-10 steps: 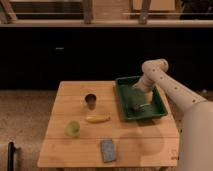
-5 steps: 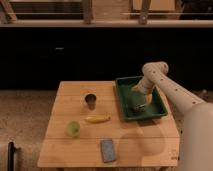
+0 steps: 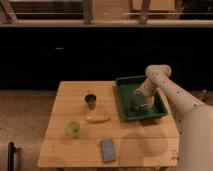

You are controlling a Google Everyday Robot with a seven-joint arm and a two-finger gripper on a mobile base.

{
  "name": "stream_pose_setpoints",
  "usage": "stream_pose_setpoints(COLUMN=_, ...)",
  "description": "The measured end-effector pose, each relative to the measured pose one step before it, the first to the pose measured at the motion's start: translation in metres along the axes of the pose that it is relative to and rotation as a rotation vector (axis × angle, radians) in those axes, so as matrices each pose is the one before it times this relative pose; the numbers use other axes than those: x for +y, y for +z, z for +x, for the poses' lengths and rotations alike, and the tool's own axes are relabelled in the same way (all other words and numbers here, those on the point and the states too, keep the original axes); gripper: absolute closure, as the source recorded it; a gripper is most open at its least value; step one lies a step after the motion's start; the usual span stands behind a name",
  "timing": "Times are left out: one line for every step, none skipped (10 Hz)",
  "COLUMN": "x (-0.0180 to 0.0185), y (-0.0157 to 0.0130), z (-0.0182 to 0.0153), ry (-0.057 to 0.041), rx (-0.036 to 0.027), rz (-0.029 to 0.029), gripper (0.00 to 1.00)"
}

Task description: Place fork in table surface

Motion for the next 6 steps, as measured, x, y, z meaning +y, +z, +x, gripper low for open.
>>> stream_pose_setpoints(x=0.0058, y=0.00327, z=0.00153, ry=-0.00262, rx=-0.00671, rz=-0.00405, gripper=0.2)
stream_pose_setpoints(x=0.00409, y=0.00327, z=-0.00001, ry=-0.00471, rx=-0.00369, rz=-0.00453, gripper=0.2)
stream_pose_setpoints(x=0.00282, y=0.00332, z=-0.00067, ry=-0.00533, rx=-0.00349, rz=-0.00481, gripper=0.2)
stream_pose_setpoints(x=0.00124, y=0.00292, z=-0.00075, ry=-0.00478, rx=-0.00278, rz=-0.00314, gripper=0.2)
stream_pose_setpoints(x=0.00041, y=0.00368, z=-0.00148, ry=-0.00706, rx=-0.00297, rz=-0.00348, gripper=0.2)
stream_pose_setpoints(x=-0.00015, y=0.00221, z=-0.00118, ry=-0.0046, rx=-0.00186, rz=-0.00198, gripper=0.2)
